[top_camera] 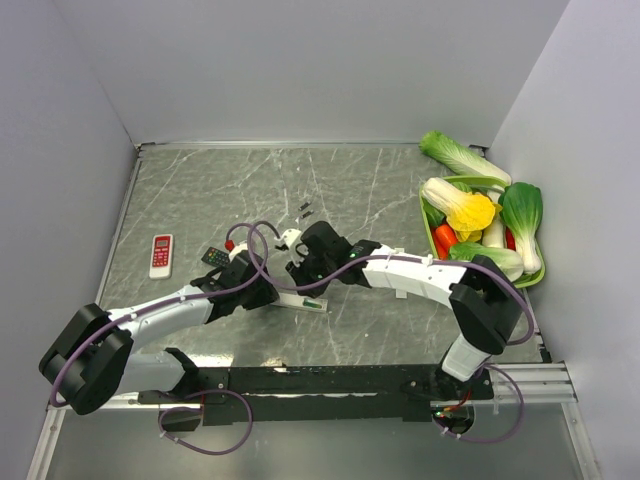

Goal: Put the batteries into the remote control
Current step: Load the battery into the remote control.

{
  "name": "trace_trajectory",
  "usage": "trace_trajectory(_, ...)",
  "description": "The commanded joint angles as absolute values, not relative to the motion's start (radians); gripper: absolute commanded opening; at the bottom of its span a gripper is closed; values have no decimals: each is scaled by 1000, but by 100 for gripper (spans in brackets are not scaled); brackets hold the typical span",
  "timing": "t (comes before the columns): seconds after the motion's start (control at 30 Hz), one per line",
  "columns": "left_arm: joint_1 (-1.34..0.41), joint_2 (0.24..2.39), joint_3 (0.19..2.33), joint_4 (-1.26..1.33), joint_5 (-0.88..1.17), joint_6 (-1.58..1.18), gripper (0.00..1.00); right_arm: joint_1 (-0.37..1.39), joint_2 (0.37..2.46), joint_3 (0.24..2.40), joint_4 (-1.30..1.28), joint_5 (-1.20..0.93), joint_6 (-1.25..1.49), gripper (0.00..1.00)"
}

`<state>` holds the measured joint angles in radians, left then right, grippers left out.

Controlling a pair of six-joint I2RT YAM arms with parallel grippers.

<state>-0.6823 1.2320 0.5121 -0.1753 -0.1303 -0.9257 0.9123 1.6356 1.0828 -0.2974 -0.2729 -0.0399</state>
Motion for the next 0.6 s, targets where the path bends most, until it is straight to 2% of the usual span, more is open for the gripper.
trace_trajectory(0.0, -689, 1239, 492, -236, -140, -908, 42, 922, 1686, 1132, -284, -276, -74, 27)
trace_trajectory(0.17, -690, 1243, 494, -235, -138, -908, 42, 937, 1716, 1147, -305, -250, -77, 31)
trace_trajectory(0.57, -690, 1246, 495, -236, -138, -907, 42, 959, 1767, 1161, -336, -201, -81, 30)
